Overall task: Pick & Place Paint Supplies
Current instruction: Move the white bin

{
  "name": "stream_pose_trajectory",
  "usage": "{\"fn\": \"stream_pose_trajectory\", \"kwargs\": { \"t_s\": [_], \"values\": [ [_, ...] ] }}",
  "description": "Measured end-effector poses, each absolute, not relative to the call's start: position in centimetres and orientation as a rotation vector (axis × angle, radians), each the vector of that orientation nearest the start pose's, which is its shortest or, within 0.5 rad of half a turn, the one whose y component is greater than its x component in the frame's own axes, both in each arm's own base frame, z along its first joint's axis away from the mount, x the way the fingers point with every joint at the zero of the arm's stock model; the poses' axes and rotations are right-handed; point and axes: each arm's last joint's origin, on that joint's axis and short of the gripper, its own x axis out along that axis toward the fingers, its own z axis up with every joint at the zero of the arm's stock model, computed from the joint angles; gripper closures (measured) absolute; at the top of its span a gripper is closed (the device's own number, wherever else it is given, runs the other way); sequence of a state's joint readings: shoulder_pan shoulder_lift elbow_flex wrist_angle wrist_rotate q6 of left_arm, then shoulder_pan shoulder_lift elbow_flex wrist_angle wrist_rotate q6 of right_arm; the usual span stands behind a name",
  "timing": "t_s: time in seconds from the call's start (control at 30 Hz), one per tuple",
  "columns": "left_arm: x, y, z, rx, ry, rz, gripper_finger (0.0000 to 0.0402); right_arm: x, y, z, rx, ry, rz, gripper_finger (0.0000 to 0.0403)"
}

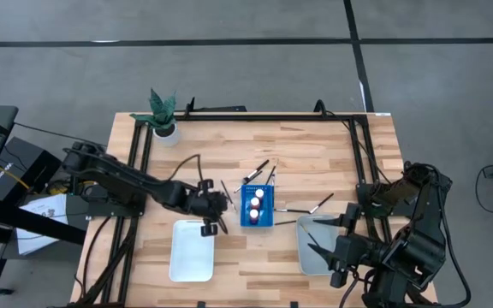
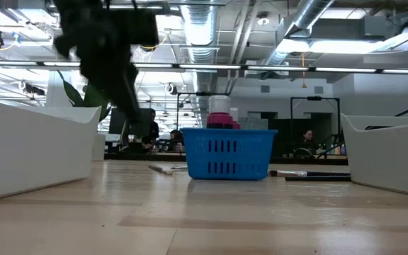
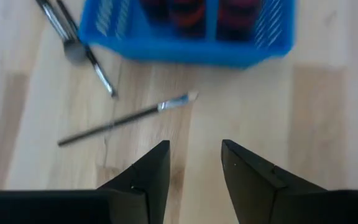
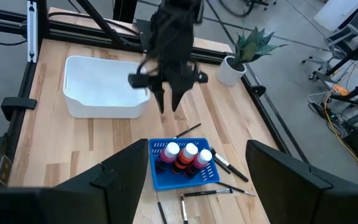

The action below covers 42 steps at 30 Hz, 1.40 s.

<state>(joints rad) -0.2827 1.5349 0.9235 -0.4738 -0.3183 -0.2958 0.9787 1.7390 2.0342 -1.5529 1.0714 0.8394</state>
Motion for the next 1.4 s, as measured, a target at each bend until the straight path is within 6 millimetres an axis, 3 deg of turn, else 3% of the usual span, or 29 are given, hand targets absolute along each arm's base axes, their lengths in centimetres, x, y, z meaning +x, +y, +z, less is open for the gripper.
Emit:
{"fn": "stream_pose_trajectory", "kwargs": {
  "t_s": [0.2, 0.47, 1.03, 1.27, 1.4],
  "values": [
    [29.4, -6.9, 16.5, 0.12, 1.032, 0.17, 0.0266, 19.2, 24.0, 41.5, -0.262, 0.537, -0.322, 0.0137],
    [30.2, -5.3, 15.6, 0.12, 1.049, 0.156, 0.0266, 19.2, 24.0, 41.5, -0.258, 0.549, -0.314, 0.0137],
    [30.3, -5.6, 15.8, 0.03, 1.047, 0.127, 0.0274, 19.2, 24.1, 41.4, -0.253, 0.555, -0.309, 0.0137],
    [29.6, -5.5, 17.7, -0.028, 1.004, 0.111, 0.0274, 19.2, 24.1, 41.5, -0.252, 0.554, -0.308, 0.0137],
    [28.1, -4.9, 18.7, -0.022, 1.055, 0.2, 0.0276, 19.2, 24.1, 41.5, -0.246, 0.552, -0.307, 0.0137]
  ]
}}
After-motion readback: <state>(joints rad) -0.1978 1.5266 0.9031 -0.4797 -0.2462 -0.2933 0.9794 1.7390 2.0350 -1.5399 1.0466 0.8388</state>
